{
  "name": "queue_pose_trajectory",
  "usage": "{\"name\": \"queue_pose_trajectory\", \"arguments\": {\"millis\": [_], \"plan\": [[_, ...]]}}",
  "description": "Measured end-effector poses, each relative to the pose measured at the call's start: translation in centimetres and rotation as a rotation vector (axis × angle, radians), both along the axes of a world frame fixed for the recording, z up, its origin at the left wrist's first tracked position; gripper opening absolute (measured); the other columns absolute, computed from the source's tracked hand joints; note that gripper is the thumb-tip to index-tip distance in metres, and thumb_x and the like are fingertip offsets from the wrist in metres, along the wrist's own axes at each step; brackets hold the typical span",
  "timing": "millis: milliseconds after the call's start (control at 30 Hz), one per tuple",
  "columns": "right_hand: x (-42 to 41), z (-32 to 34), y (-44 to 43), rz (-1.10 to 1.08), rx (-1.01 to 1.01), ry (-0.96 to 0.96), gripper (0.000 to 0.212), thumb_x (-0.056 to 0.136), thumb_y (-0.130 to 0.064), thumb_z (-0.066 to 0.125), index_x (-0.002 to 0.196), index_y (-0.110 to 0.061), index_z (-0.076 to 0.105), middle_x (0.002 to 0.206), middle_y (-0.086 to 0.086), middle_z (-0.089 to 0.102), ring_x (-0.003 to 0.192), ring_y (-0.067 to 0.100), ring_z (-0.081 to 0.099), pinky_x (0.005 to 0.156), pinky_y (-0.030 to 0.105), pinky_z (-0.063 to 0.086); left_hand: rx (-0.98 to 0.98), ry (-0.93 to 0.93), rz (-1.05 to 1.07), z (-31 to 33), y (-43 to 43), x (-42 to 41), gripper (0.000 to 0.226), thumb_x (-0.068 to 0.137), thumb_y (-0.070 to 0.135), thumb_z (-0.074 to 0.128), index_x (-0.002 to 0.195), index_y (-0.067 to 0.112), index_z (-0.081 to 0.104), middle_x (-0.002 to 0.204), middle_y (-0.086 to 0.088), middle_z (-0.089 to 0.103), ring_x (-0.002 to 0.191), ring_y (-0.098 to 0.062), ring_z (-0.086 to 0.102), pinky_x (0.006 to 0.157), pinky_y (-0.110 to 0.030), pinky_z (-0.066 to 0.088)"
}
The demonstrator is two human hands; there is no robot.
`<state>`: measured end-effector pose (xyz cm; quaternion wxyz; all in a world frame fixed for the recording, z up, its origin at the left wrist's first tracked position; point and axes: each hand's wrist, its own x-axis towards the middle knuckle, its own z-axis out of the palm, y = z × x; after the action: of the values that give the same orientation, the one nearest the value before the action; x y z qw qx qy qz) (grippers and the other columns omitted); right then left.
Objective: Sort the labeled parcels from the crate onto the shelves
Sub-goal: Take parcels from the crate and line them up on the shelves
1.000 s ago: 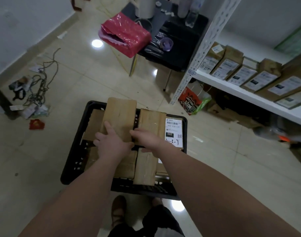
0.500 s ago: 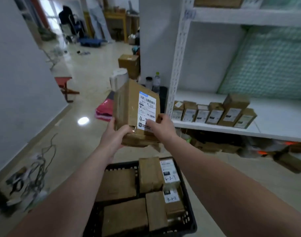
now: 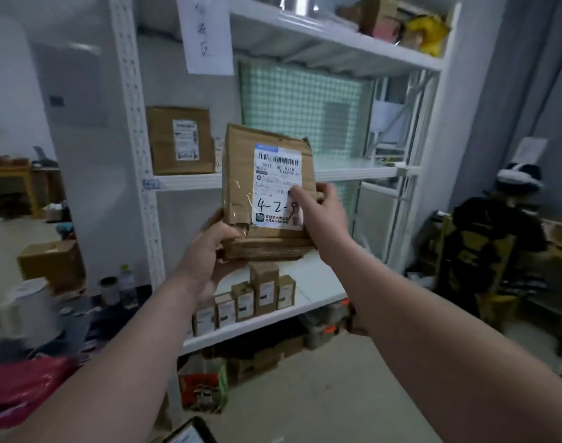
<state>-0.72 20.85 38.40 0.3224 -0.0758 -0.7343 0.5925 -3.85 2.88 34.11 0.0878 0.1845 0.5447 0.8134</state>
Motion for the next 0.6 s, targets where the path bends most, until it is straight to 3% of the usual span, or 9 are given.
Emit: {"name": "queue_pose_trajectory", "arguments": {"millis": [133,233,300,467,600], "plan": [[2.4,3.1,2.2,0.115,-0.124,0.057,0.04,0.085,-0.037,0.072,0.114,-0.023,0.049,0.109,0.008,0.069,0.088,0.023,0.072,0.074,0.041,0.06,0.059,0.003,-0.092,2.1,2.1,1.3,0.031,0.061,0.021,0.056,0.09,0.016,0.063,0.085,-0.009,0.062,0.078,-0.021,0.062,0.087,-0.049,0.05],[3.3,4.5,3.5,0.245,-0.211,0.034,0.051,0.084,-0.035,0.074,0.121,-0.022,0.041,0.102,0.011,0.071,0.074,0.022,0.074,0.059,0.034,0.059,0.088,-0.029,-0.129,2.9,2.8,2.0,0.034,0.06,0.02,0.056,0.092,0.011,0.057,0.097,-0.016,0.056,0.091,-0.028,0.058,0.096,-0.053,0.047],[3.4,5.0,4.2,0.31,-0.24,0.006,0.059,0.084,-0.036,0.075,0.125,-0.02,0.037,0.102,0.012,0.071,0.076,0.024,0.075,0.062,0.038,0.061,0.104,-0.01,-0.153,3.1,2.9,2.1,0.034,0.061,0.018,0.055,0.094,0.01,0.056,0.095,-0.016,0.056,0.093,-0.029,0.058,0.096,-0.053,0.047],[2.2,5.0,4.9,0.454,-0.31,0.007,0.054,0.081,-0.04,0.076,0.116,-0.022,0.039,0.11,0.013,0.069,0.085,0.026,0.075,0.066,0.04,0.06,0.117,0.07,-0.191,3.0,2.3,1.7,0.039,0.063,0.016,0.05,0.1,0.014,0.062,0.087,-0.01,0.069,0.085,-0.024,0.067,0.089,-0.05,0.051],[0.5,4.1,5.3,0.494,-0.305,0.027,0.074,0.078,-0.039,0.078,0.133,-0.013,0.035,0.117,0.017,0.068,0.096,0.031,0.072,0.077,0.048,0.06,0.114,0.042,-0.163,2.7,2.5,1.2,0.043,0.062,0.013,0.048,0.103,0.014,0.062,0.09,-0.012,0.067,0.089,-0.027,0.062,0.098,-0.055,0.041]]}}
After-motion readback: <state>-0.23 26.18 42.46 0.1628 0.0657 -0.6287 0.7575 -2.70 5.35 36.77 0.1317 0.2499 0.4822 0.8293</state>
